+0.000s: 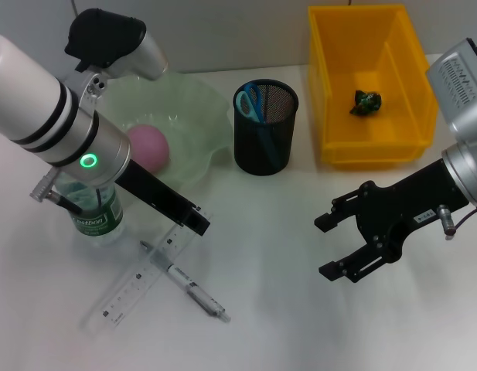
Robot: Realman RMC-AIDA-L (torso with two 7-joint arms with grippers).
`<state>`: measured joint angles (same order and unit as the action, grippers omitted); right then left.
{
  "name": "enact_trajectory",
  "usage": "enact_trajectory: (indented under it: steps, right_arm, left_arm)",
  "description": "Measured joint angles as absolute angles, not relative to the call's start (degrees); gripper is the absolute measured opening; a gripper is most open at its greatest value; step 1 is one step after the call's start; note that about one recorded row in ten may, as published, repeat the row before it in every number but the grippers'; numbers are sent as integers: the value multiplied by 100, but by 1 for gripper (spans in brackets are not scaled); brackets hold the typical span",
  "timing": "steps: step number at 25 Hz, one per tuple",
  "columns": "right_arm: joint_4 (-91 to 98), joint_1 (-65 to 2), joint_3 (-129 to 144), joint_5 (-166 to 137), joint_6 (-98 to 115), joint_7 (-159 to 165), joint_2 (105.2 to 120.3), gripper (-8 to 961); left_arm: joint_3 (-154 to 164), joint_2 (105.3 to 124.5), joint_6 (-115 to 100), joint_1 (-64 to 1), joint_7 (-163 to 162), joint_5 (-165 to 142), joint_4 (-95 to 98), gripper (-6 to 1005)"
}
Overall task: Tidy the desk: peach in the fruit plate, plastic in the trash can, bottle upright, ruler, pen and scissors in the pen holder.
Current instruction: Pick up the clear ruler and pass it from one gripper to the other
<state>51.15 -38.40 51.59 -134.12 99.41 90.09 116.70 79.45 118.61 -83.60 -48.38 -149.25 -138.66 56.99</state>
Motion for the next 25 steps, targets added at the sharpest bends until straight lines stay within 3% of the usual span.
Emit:
enact_trajectory:
  steps: [25]
  right_arm:
    - [5115, -3785, 5088, -13459, 9943, 9008, 11672, 810]
  left_arm:
    - [7345, 11856, -8741, -4789, -14901, -13646, 6168, 388]
